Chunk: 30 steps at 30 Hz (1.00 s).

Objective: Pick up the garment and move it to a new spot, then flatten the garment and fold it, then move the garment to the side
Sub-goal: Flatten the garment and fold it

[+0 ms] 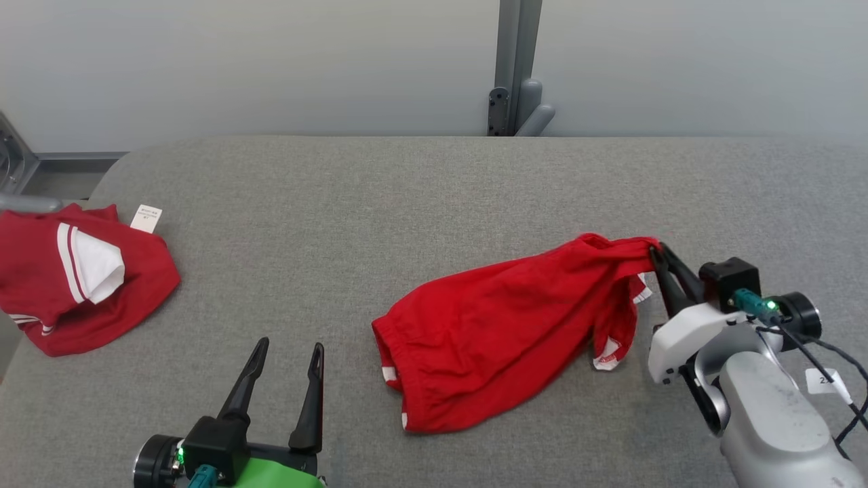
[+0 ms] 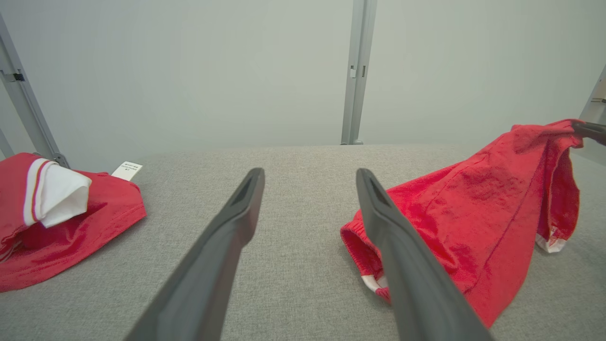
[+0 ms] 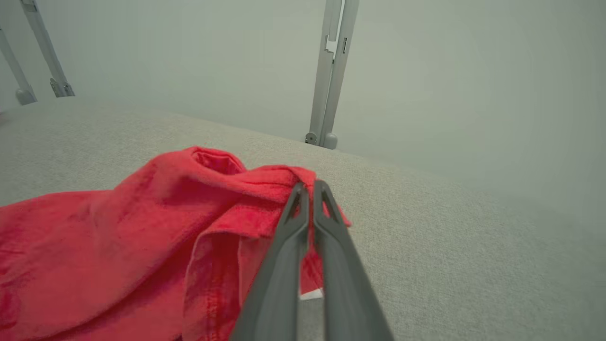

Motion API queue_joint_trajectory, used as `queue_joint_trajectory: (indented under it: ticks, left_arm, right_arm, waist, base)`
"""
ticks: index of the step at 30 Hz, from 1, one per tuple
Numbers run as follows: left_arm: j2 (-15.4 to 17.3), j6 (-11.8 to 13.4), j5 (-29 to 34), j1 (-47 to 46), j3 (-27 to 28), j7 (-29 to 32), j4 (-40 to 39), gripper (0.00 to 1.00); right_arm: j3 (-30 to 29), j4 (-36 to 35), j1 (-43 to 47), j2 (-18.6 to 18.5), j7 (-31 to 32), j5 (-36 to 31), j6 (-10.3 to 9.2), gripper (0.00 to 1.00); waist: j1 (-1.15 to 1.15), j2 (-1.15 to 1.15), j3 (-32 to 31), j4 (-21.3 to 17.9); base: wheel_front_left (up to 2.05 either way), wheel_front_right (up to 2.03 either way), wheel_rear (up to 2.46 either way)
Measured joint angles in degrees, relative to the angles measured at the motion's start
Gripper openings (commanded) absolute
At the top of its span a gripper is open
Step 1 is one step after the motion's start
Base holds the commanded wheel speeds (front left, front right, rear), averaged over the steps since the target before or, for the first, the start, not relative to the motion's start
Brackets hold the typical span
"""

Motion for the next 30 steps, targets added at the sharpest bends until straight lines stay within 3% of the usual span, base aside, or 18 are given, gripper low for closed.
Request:
queue_joint_trajectory:
  ticks: [1, 2, 3, 4, 5, 12, 18, 30]
  left_arm:
    - [0.01, -0.05, -0.05, -0.09, -0.23, 0.00, 0.00, 1.00]
    - [0.01, -0.07, -0.11, -0.25, -0.54, 0.00, 0.00, 1.00]
    - [0.01, -0.14, -0.14, -0.44, -0.91, 0.00, 0.00, 1.00]
    - [0.01, -0.27, -0.14, -0.68, -1.46, 0.00, 0.07, 1.00]
    - [0.01, -0.30, -0.18, -0.93, -2.07, 0.00, 0.14, 1.00]
    - [0.14, -0.55, -1.12, -1.88, -9.31, 0.00, 3.37, 1.00]
    - [4.09, -0.65, -3.96, -5.31, -20.89, 0.00, 8.22, 1.00]
    - [3.11, -0.65, -9.34, -13.68, -26.77, 0.01, 23.41, 1.00]
  right_arm:
    - [-1.19, 1.03, -0.66, -0.04, 0.00, -0.34, 0.00, 0.16]
    - [-2.27, 1.72, -1.40, -0.08, 0.00, -0.94, 0.00, 0.17]
    - [-3.54, 2.13, -1.97, -0.12, 0.00, -1.72, 0.01, 0.30]
    - [-4.98, 2.22, -2.37, -0.16, 0.00, -2.58, 0.01, 0.73]
    - [-6.36, 1.89, -2.53, -0.18, 0.00, -3.60, 0.00, 1.00]
    - [-11.81, -7.71, -0.04, 2.25, -0.01, -9.83, 0.00, 1.00]
    - [-13.29, -14.90, 7.14, 3.68, -0.01, -10.13, 0.00, 1.00]
    - [-11.56, -23.62, 15.49, 5.49, -0.01, -9.09, 0.00, 1.00]
  waist:
    - [0.00, 0.00, 0.14, 0.00]
    - [0.00, 0.00, 0.30, -0.01]
    - [0.00, 0.00, 0.46, -0.02]
    - [0.00, 0.00, 0.64, -0.04]
    - [0.00, 0.00, 0.81, -0.06]
    - [0.00, 0.00, 2.06, -0.49]
    - [0.00, 0.00, 3.43, -1.10]
    - [0.00, 0.00, 4.49, -4.86]
  base:
    - [0.00, 0.00, 0.00]
    - [0.00, 0.00, 0.00]
    - [0.00, 0.00, 0.00]
    - [0.00, 0.00, 0.00]
    - [0.00, 0.00, 0.00]
    - [0.00, 0.00, 0.00]
    - [0.00, 0.00, 0.00]
    - [0.00, 0.00, 0.00]
